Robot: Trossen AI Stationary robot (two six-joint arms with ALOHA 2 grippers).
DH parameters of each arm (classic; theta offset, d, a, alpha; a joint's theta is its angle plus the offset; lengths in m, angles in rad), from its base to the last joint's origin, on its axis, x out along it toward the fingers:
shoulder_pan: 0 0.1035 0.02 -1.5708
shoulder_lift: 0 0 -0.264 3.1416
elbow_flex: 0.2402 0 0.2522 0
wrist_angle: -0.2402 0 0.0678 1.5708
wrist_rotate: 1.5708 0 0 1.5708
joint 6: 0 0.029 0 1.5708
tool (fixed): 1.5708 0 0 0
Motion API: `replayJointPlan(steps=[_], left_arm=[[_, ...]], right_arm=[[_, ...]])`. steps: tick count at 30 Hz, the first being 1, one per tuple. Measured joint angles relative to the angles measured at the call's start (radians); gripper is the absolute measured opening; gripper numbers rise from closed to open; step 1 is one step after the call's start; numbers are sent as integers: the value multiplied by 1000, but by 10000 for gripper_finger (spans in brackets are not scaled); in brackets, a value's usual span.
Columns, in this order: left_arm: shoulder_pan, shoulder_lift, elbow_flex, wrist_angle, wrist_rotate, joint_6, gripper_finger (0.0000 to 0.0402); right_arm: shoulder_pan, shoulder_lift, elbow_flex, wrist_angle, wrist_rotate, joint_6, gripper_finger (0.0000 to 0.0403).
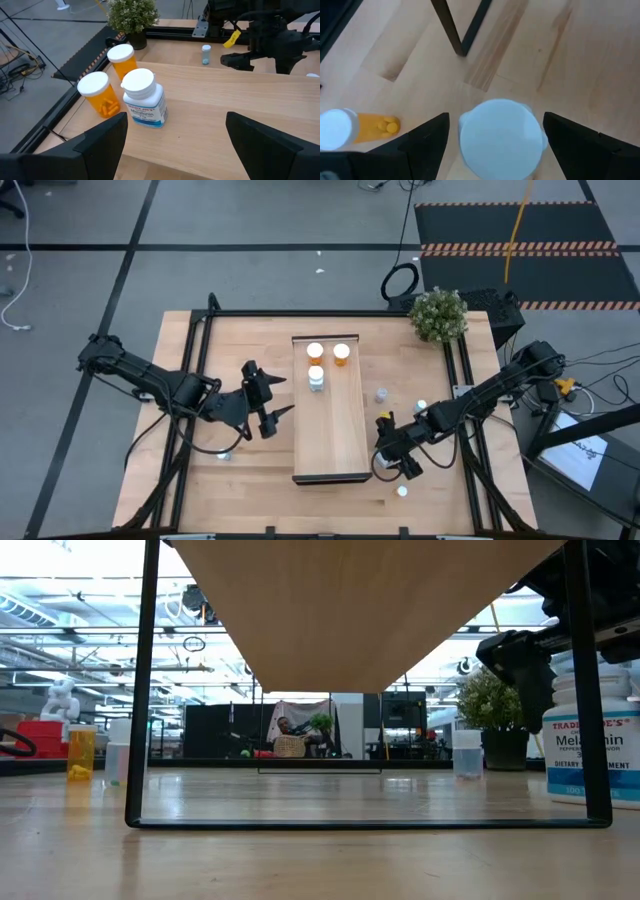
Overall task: Pick and place medicine bottles onto shelf by color
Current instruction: Put the white medicine bottle on the shelf aligned with the other white medicine bottle
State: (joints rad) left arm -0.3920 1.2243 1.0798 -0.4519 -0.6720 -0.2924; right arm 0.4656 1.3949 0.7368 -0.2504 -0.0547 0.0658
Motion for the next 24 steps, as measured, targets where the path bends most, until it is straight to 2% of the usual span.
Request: replayJointPlan(steps=[7, 24], left_arm=[[0, 0, 0, 0, 0, 1, 339], [0, 0, 0, 0, 0, 1, 340]], right_arm=[[0, 0, 0, 3, 0, -31, 321], [0, 1, -43, 74, -3, -15, 227]])
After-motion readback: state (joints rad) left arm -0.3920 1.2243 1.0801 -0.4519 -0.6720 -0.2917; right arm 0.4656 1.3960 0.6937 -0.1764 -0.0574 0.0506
